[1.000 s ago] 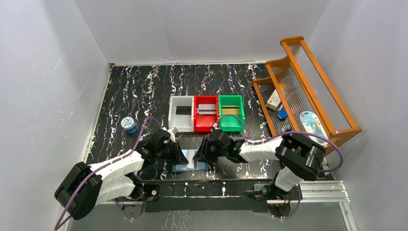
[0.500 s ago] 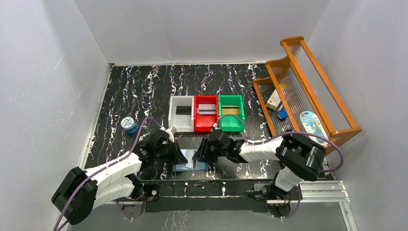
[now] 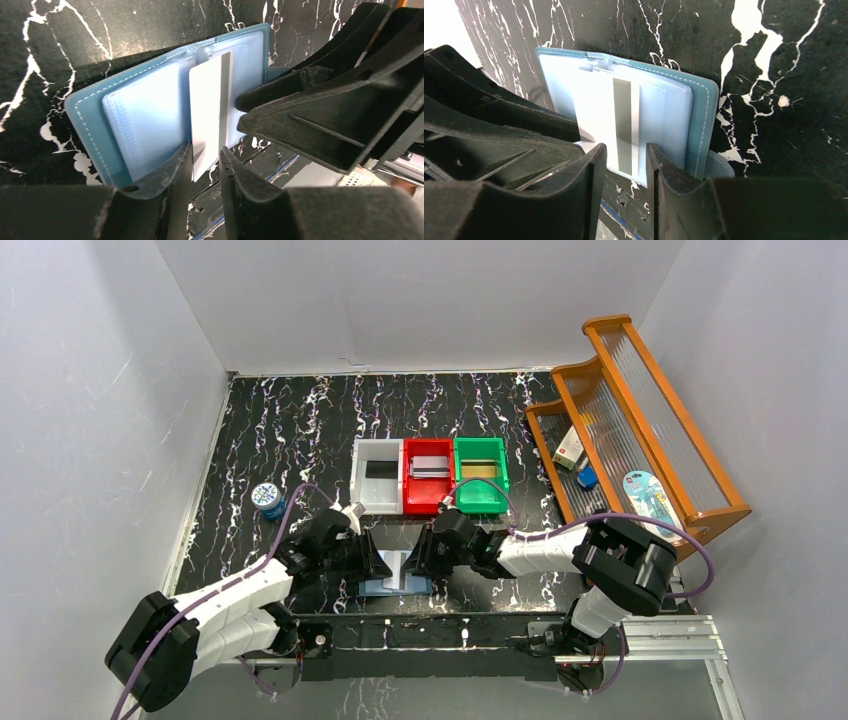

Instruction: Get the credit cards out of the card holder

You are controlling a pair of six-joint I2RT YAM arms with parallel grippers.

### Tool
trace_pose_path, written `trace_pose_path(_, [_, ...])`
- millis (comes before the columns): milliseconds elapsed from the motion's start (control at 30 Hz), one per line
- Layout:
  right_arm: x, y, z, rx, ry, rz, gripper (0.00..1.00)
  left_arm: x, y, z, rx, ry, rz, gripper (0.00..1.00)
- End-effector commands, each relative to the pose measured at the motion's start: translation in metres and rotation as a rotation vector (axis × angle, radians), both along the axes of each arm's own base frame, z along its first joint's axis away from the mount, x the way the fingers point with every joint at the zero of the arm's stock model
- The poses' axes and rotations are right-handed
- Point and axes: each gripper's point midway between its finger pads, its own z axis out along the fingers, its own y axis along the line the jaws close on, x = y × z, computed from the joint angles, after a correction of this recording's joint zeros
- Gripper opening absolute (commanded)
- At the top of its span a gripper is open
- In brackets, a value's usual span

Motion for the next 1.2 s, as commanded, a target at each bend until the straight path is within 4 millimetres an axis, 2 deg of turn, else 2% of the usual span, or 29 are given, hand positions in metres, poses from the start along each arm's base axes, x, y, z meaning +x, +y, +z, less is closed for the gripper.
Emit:
trace_pose_path(0, [-0.015, -0.037, -0.046, -0.195, 0.049, 0.009, 0.42, -0.001, -0.011, 0.008, -0.066, 0.007, -0.022, 0.27])
trace_pose_path(200, [-0.015, -0.037, -0.05, -0.201, 0.055, 0.006, 0.39, -0.004, -0.014, -0.001, -0.086, 0.052, -0.004, 0.28])
trace_pose_path(433, [-0.019, -0.034, -0.052, -0.176, 0.067, 0.021, 0.33, -0.008, -0.012, -0.01, -0.094, 0.061, 0.012, 0.23])
trace_pose_path(467, [-0.019, -0.033, -0.052, -0.173, 0.069, 0.025, 0.33, -0.008, -0.012, -0.01, -0.096, 0.06, 0.013, 0.21])
trace_pose_path(600, [-0.019, -0.034, -0.053, -0.181, 0.069, 0.021, 0.32, -0.007, -0.013, -0.007, -0.102, 0.051, 0.007, 0.0])
trace_pose_path(800, [-0.017, -0.041, -0.055, -0.207, 0.06, -0.001, 0.33, -0.005, -0.007, -0.006, -0.073, 0.033, 0.02, 0.0])
trace_pose_path(1000, [-0.008, -0.047, -0.053, -0.262, 0.018, -0.001, 0.35, -0.005, 0.008, -0.006, 0.018, 0.014, 0.037, 0.0])
trace_pose_path(1167, [-0.002, -0.041, -0.039, -0.293, -0.026, 0.051, 0.36, 0.0, 0.013, 0.008, 0.037, -0.022, 0.054, 0.0])
